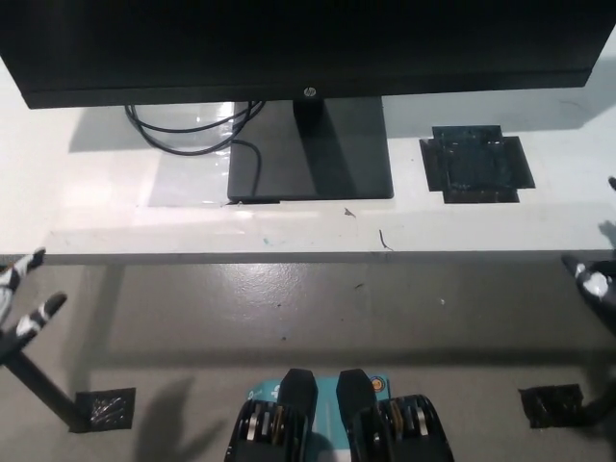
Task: The monitor is placed at the center of the table and the robot uses both its hand to grab the left and right sides of the monitor to tilt the angle of the monitor downwards
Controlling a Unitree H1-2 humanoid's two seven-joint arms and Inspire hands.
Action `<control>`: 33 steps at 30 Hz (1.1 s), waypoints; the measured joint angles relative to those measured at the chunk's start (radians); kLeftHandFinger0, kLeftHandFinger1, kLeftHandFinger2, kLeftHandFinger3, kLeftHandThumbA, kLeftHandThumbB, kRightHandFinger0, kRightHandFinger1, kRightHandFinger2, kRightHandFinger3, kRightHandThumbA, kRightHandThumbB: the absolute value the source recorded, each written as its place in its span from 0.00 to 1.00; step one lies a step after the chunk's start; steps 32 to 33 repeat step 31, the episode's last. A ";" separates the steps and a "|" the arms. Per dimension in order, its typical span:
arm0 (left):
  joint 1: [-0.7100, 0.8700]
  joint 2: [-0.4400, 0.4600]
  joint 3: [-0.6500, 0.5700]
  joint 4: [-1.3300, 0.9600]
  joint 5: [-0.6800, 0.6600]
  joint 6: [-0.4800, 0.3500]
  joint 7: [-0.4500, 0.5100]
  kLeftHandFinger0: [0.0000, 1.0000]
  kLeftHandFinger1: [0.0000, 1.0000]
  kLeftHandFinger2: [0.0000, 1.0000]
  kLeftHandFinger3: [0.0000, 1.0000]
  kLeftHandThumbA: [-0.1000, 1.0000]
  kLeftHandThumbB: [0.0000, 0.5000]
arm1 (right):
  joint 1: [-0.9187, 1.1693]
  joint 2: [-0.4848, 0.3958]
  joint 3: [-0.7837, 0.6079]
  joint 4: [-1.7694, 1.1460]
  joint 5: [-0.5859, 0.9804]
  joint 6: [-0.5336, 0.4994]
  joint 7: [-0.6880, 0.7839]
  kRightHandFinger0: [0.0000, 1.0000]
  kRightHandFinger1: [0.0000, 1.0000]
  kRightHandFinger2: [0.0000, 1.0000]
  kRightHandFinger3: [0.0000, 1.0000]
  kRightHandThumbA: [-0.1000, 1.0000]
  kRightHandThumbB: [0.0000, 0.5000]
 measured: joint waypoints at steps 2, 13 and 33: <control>0.049 -0.017 0.001 -0.071 -0.017 -0.001 0.000 1.00 1.00 1.00 1.00 1.00 0.66 | 0.041 0.002 -0.010 -0.075 0.003 -0.001 0.000 1.00 1.00 1.00 1.00 0.91 0.97; 0.219 -0.236 -0.121 -0.412 -0.137 -0.090 -0.020 1.00 1.00 1.00 1.00 1.00 0.63 | 0.213 0.197 0.152 -0.418 -0.053 -0.082 -0.093 1.00 1.00 1.00 1.00 1.00 0.68; 0.097 -0.282 -0.224 0.070 -0.098 -0.178 0.150 1.00 1.00 1.00 1.00 1.00 0.65 | 0.046 0.363 0.353 0.315 -0.056 -0.139 -0.393 1.00 1.00 1.00 1.00 1.00 0.77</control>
